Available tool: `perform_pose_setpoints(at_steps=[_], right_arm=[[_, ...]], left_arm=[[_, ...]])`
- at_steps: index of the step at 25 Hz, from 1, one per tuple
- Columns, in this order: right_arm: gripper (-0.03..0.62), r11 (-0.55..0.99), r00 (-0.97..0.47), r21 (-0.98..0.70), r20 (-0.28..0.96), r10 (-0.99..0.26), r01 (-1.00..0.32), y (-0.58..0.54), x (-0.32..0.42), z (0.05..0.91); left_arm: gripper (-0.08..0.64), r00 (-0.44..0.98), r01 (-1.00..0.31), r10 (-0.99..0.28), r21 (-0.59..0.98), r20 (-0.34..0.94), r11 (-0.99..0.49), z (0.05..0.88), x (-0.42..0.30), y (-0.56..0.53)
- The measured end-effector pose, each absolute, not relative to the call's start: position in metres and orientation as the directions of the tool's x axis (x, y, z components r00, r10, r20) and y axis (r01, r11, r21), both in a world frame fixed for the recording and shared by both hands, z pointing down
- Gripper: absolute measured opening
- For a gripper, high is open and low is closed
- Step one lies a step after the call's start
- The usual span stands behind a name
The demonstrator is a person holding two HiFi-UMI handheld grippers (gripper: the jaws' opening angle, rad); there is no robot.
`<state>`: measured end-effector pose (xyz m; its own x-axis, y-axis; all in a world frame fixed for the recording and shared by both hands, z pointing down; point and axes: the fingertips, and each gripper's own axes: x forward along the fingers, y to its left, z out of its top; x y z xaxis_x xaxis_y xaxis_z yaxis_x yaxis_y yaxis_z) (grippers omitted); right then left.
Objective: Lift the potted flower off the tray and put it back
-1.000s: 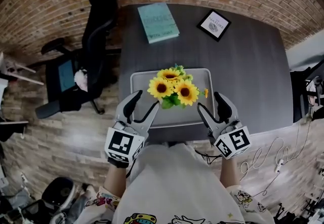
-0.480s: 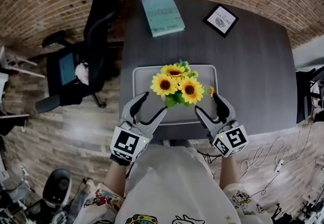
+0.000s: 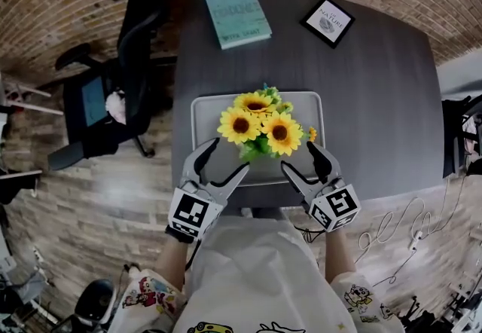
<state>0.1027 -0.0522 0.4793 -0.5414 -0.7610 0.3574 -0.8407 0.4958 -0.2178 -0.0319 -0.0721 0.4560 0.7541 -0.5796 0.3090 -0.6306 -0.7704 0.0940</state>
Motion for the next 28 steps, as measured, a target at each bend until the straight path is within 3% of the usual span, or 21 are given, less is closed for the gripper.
perform_pose_setpoints(at_steps=[17, 28], right_arm=[[0.425, 0.595, -0.657, -0.280, 0.343, -0.671, -0.753, -0.065, 0.075, 0.516], [0.431, 0.629, -0.679, -0.259, 0.342, -0.650, -0.733, -0.082, 0.068, 0.527]], left_arm=[[0.421, 0.787, -0.581, -0.519, 0.118, 0.333, -0.805, 0.505, -0.022, -0.077], [0.442, 0.805, -0.548, -0.488, 0.105, 0.337, -0.830, 0.516, -0.016, -0.087]])
